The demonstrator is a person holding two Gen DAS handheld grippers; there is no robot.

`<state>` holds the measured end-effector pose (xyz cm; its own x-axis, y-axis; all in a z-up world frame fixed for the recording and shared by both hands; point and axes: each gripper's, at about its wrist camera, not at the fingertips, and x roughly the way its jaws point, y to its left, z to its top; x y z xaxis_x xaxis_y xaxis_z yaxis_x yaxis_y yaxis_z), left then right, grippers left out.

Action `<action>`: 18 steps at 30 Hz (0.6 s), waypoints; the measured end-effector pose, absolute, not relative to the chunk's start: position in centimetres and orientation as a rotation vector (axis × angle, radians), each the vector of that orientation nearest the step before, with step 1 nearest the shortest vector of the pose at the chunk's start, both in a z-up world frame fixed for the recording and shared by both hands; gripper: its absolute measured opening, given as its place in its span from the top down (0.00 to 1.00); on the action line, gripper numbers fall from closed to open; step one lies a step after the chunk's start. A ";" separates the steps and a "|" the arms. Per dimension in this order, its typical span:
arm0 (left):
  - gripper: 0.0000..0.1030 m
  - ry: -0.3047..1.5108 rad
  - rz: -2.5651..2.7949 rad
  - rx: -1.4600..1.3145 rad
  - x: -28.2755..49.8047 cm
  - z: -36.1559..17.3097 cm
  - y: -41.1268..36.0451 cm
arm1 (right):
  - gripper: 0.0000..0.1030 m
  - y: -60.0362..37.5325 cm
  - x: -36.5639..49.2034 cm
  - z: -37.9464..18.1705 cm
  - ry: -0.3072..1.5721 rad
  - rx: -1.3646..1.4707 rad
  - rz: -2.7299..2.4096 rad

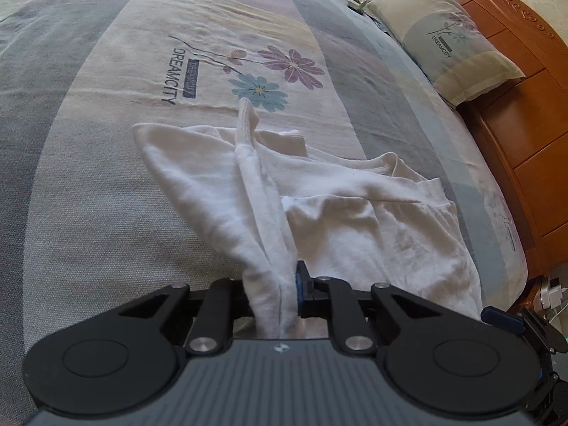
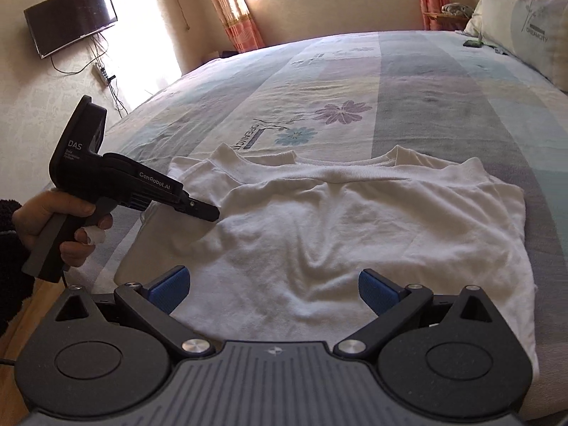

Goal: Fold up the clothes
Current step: 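Lift the held collar end with the left tool and fold it over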

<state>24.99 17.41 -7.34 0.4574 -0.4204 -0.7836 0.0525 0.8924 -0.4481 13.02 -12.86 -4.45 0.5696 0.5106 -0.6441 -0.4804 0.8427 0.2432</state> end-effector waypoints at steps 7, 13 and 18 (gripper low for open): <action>0.86 1.055 -0.344 -0.343 25.1 -4.1 14.0 | 0.00 -15.9 11.9 -4.5 0.745 0.047 0.581; 0.86 1.035 -0.409 -0.379 25.5 -1.6 11.0 | 0.00 -18.3 11.2 -4.4 0.723 0.075 0.560; 0.86 1.028 -0.461 -0.448 26.1 -0.5 8.5 | 0.00 -20.2 10.8 -4.4 0.713 0.099 0.529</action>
